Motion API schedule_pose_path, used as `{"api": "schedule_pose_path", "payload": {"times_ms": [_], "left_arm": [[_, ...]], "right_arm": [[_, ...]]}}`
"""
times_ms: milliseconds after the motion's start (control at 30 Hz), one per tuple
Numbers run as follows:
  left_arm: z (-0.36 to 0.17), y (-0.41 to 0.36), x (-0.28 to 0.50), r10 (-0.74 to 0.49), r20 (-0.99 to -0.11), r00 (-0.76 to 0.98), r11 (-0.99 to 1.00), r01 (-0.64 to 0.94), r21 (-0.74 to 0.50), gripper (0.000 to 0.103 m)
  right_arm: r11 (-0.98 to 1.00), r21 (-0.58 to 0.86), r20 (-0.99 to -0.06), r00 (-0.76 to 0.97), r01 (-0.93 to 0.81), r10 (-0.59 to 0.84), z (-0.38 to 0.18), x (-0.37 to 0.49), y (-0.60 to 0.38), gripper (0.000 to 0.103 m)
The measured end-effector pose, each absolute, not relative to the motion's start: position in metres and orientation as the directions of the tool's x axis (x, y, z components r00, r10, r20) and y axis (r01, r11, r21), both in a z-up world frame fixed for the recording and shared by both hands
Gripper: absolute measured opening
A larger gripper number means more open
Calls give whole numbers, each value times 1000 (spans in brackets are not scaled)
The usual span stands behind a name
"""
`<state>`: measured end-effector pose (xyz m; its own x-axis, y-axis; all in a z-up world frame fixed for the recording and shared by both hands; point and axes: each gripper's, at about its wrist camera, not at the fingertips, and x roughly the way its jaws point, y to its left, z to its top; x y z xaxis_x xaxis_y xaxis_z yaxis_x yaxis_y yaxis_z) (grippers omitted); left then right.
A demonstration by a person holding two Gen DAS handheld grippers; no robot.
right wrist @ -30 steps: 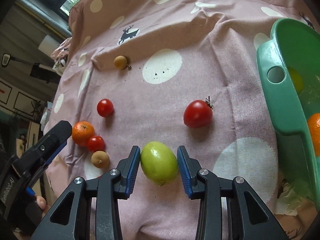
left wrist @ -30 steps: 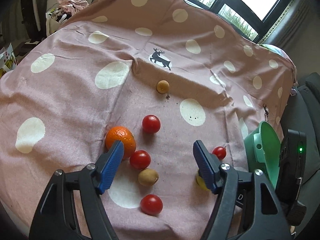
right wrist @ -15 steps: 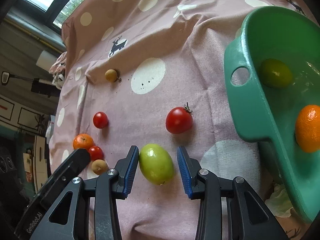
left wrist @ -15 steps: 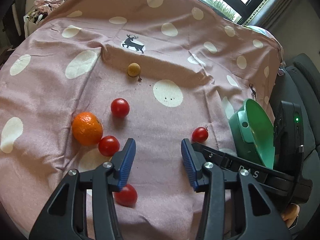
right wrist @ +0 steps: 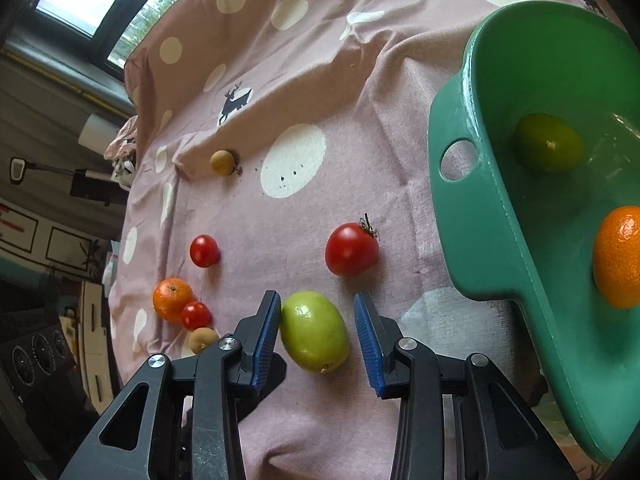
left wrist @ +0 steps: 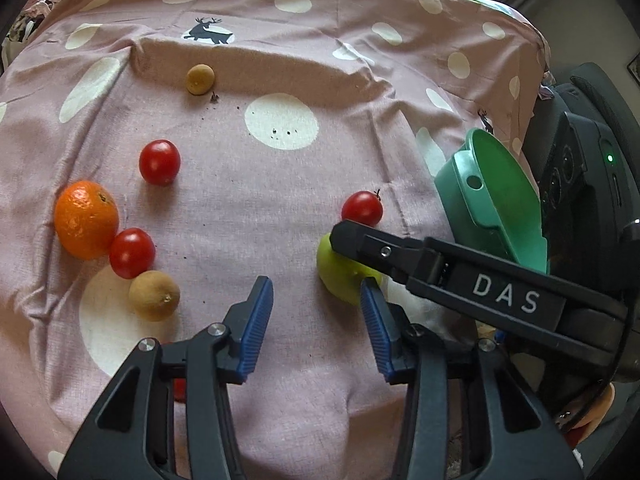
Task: Organize fruits
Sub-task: 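Close the right gripper on the green-yellow fruit and lift it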
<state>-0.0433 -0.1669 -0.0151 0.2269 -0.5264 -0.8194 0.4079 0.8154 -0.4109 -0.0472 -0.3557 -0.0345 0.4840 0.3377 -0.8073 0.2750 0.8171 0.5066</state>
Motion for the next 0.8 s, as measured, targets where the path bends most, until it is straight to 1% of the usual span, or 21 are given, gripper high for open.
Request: {"api": "schedule_pose_path", "payload": {"times_ms": [400,467,633,800], "left_arm": [[-24,-178,-42,-559,-810,177,789,415,-454,42],[-26,-180,-42,-558,-812,169,788,415,-455,41],[-28,-183,-41,-580,-802,143,768,424,-480,29],[-25,-185,-44,-575,-803,156,770,435,-467,29]], "right_arm": [[808,525,-805,465,267,369,-40,-43,-352,39],[809,525,-807,458,266,373,-41,-42,-350,40],[814,520,-808,460,260,369,-41,-42,-349,40],[818,515,-808,464,257,363,-39,-43,-348,40]]}}
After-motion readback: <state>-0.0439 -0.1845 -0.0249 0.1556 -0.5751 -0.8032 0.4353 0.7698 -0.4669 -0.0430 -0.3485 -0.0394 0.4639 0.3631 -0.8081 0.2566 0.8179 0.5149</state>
